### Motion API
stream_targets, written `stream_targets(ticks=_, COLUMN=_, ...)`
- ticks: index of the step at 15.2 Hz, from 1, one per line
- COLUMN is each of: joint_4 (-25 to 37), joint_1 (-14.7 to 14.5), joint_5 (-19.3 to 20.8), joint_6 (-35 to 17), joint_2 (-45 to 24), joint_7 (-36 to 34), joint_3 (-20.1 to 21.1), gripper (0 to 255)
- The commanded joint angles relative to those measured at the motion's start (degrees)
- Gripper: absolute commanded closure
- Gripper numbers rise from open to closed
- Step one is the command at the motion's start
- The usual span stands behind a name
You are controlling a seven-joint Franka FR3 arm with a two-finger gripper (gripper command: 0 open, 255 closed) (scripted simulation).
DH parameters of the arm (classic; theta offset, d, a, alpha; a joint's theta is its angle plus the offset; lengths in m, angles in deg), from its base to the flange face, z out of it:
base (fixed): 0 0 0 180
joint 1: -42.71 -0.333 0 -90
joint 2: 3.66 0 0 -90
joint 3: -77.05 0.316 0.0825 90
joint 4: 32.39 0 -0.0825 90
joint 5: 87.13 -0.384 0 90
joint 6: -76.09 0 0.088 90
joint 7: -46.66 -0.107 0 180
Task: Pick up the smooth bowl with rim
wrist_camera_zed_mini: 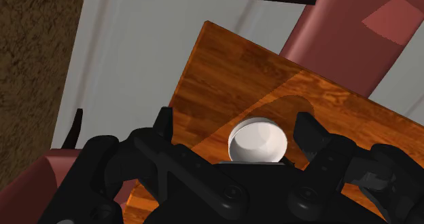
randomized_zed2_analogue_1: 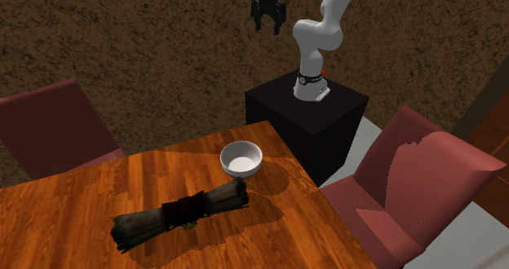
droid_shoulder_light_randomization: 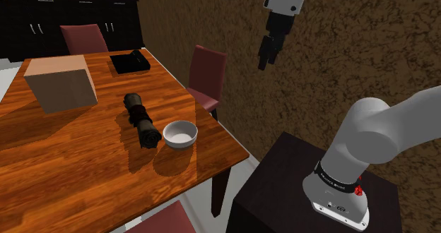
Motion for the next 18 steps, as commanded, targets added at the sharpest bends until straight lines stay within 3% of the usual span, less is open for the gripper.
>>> stream_targets(ticks=1, joint_4=0.0, joint_1=0.0, joint_5=0.0, joint_6=0.0, joint_2=0.0, joint_7=0.0, joint_3=0.0, gripper=0)
stream_targets(ticks=9, joint_4=-2.5, joint_1=-1.1, joint_5=-2.3, joint_6=-14.9, joint_2=-13.2, joint_7=-0.7, joint_3=0.8, gripper=0)
stream_targets(ticks=18, joint_4=1.0, joint_1=-2.6, joint_5=-5.2, joint_6=-29.3, joint_2=-31.8, joint_7=-0.6, joint_3=1.6, gripper=0)
